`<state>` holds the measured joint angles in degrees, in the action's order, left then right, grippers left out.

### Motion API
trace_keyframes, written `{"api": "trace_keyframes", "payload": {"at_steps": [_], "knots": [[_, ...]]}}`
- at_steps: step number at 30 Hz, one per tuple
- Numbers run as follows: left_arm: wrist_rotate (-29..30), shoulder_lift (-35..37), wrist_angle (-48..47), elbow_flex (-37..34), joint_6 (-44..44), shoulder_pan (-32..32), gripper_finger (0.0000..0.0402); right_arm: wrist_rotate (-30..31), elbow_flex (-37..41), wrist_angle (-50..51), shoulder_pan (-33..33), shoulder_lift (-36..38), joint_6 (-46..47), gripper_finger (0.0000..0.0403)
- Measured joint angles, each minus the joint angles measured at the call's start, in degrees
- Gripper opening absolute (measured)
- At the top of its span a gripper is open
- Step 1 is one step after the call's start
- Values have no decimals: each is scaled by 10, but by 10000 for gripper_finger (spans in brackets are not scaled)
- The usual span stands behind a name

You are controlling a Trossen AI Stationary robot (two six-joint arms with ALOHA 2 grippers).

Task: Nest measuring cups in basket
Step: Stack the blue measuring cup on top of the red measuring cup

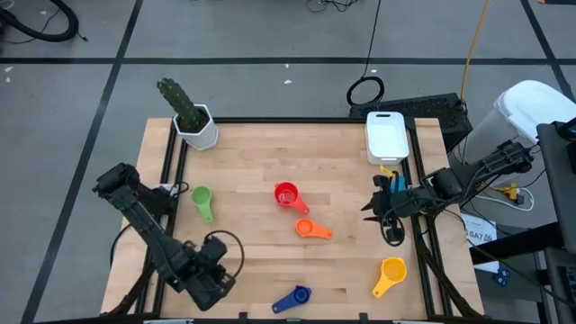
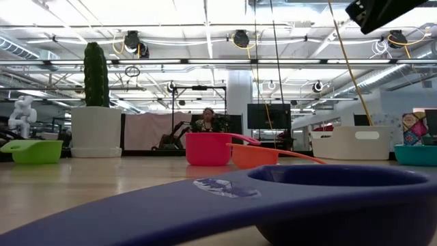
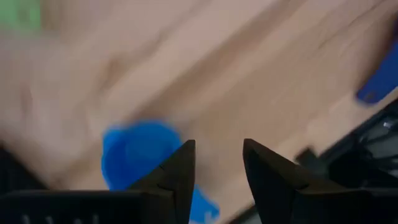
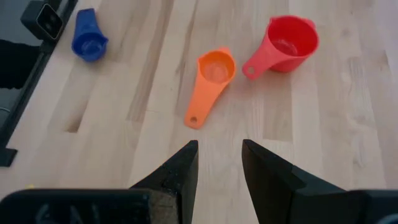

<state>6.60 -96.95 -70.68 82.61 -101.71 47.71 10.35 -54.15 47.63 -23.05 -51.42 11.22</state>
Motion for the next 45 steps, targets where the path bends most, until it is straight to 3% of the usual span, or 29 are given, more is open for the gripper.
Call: {"api": "trace_keyframes", "payload": {"at_steps": [9,17,27,29,34,45], "knots": [[-126,-40,-84,1,-69,39,115,2,0,7,0,0,-1,118],[-91,-44,-136,-2,-85,55,115,1,0,-2,0,0,0,118],[-110,-45,-28,-83,-57,52,115,-1,0,-11,0,0,2,118],[-97,-45,-16,-74,-29,52,115,-1,0,-11,0,0,1,118],[-69,-44,60,-58,138,54,115,0,0,-11,1,0,-1,118],[-131,-44,26,-58,280,76,115,-1,0,-9,1,0,1,118]]}}
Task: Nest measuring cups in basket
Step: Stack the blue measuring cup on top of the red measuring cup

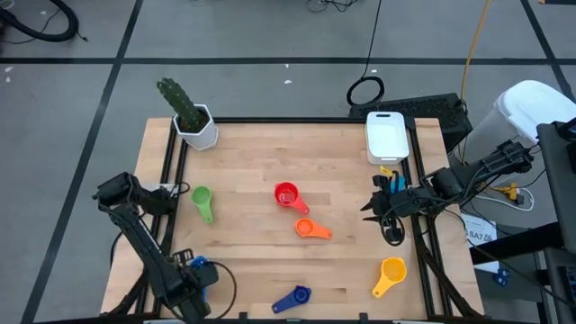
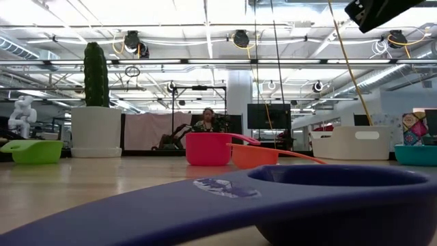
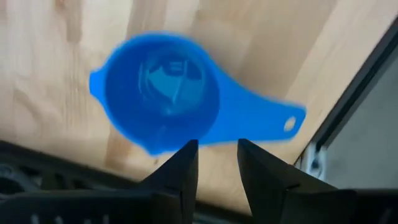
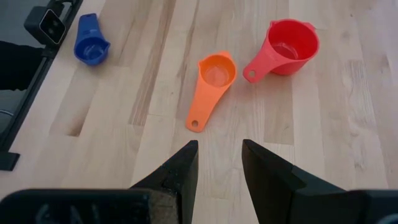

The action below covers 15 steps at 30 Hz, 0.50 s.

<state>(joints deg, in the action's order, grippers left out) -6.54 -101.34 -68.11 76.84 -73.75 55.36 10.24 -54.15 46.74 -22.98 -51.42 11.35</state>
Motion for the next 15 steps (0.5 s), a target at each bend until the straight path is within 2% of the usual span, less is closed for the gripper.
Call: {"api": "trace_keyframes", "payload": {"at_steps": [4,8,15], "knots": [[-33,0,-21,0,23,19,115,0,0,1,0,0,1,118],[-39,0,-21,0,40,42,115,0,0,1,0,0,2,118],[3,0,-21,0,112,64,115,0,0,1,0,0,9,118]]}}
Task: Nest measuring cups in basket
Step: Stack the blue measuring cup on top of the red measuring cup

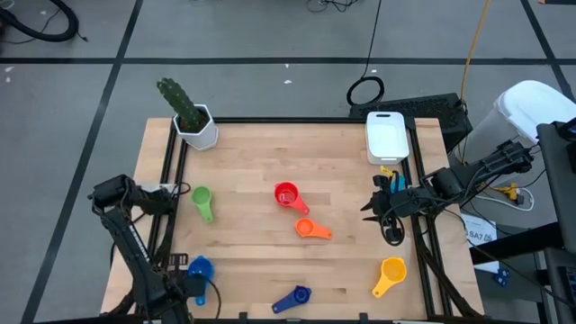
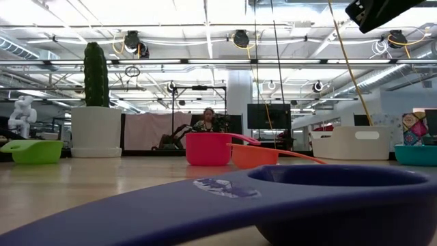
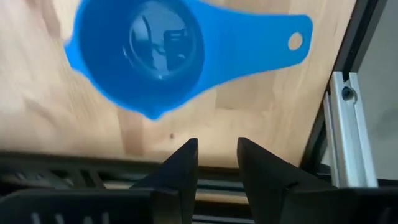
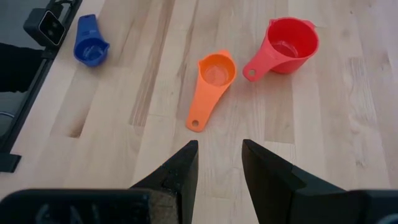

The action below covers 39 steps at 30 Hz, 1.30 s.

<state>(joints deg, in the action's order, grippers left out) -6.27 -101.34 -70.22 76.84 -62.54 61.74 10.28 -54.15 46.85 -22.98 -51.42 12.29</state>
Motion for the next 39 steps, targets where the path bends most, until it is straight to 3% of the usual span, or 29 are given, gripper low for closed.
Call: {"api": "trace_keyframes", "payload": {"at_steps": [6,16,35,39], "knots": [[34,0,1,0,150,1,115,0,0,0,0,0,19,118],[64,0,10,-23,272,1,115,1,0,-6,0,0,30,118],[70,0,106,-114,295,1,115,1,0,-20,0,0,39,118],[78,0,117,-119,267,-9,115,1,0,-20,0,0,40,118]]}}
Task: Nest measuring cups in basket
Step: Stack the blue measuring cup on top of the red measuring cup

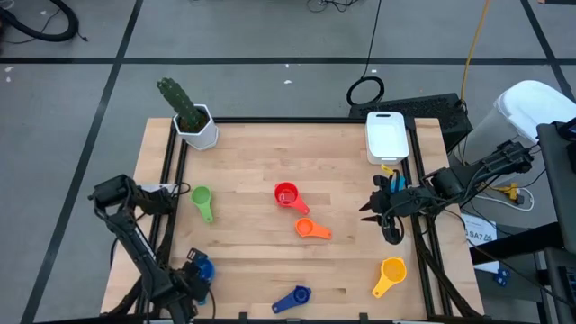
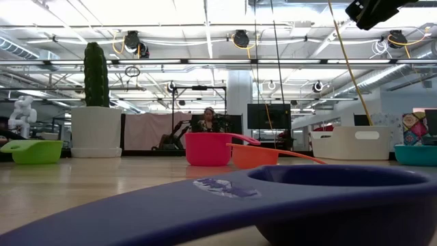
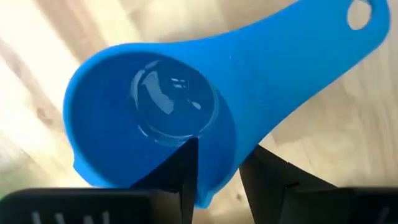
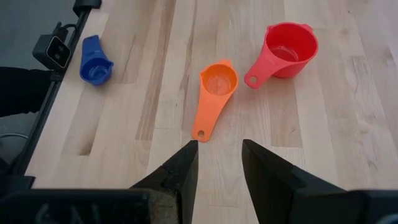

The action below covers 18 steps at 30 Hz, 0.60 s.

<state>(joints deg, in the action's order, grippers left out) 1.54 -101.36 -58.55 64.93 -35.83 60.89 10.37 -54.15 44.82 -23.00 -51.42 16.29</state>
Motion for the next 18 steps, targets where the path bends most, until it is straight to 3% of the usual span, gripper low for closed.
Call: {"api": "trace_keyframes", "payload": {"at_steps": [4,8,18], "knots": [[-5,0,0,0,-48,-24,86,0,0,0,0,0,0,118],[-19,0,0,0,-76,-53,16,0,0,0,0,0,0,118],[-11,1,34,5,-136,-157,7,0,0,13,0,1,10,118]]}}
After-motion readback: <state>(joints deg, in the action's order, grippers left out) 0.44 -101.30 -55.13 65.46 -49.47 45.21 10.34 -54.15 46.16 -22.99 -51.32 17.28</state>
